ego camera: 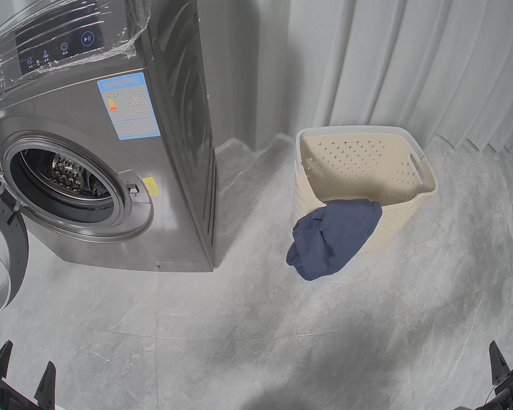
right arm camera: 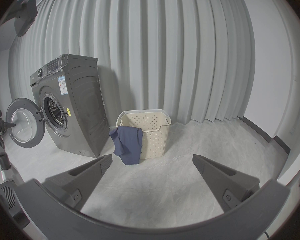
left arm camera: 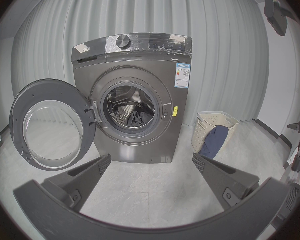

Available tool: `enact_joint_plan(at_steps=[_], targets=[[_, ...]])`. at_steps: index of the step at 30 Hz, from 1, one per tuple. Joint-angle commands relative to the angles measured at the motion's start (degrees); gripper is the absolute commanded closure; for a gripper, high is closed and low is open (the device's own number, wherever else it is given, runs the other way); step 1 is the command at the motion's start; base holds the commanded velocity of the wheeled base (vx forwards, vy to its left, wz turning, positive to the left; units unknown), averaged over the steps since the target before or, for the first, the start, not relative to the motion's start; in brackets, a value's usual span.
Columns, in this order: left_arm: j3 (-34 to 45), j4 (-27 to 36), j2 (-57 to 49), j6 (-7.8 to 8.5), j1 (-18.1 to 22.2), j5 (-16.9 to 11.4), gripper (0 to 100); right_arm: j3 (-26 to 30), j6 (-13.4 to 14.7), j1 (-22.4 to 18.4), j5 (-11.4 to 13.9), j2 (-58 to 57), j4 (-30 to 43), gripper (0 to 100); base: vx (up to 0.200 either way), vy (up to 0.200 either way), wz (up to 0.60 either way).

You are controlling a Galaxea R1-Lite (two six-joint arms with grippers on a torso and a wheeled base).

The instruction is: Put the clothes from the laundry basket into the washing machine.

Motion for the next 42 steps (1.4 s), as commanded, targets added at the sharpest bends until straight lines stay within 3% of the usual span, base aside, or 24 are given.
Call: enact_joint_plan(at_steps=[1, 6, 15, 27, 33, 42], targets=[[0.84, 0.02, -0.47, 0.02, -0.02, 0.04, 0, 1.01, 0.0, -0.02, 0.01, -0.84, -0.04, 0, 0.0, -0.2, 0.0], [0.92, 0.02, -0.47, -0.07, -0.02, 0.04, 0, 1.01, 0.0, -0.02, 0.01, -0.84, -0.04, 0, 0.0, -0.2, 0.0], [0.92, -0.07, -0.47, 0.02, -0.02, 0.04, 0, 1.01, 0.0, 0.06, 0.01, -0.84, -0.04, 0, 0.0, 0.0, 0.0], [0.84, 0.02, -0.47, -0.07, -0.02, 0.04, 0, 1.01, 0.0, 0.06, 0.01, -0.84, -0.04, 0, 0.2, 0.0, 0.0], [0.92, -0.07, -0.47, -0.15, 0.07, 0.21, 0, 1.01, 0.0, -0.02, 0.01, -0.84, -0.04, 0, 0.0, 0.0, 0.0], [0.92, -0.07, -0.47, 0.02, 0.07, 0.3, 0, 1.01, 0.0, -0.02, 0.01, -0.84, -0.04, 0, 0.0, -0.2, 0.0]])
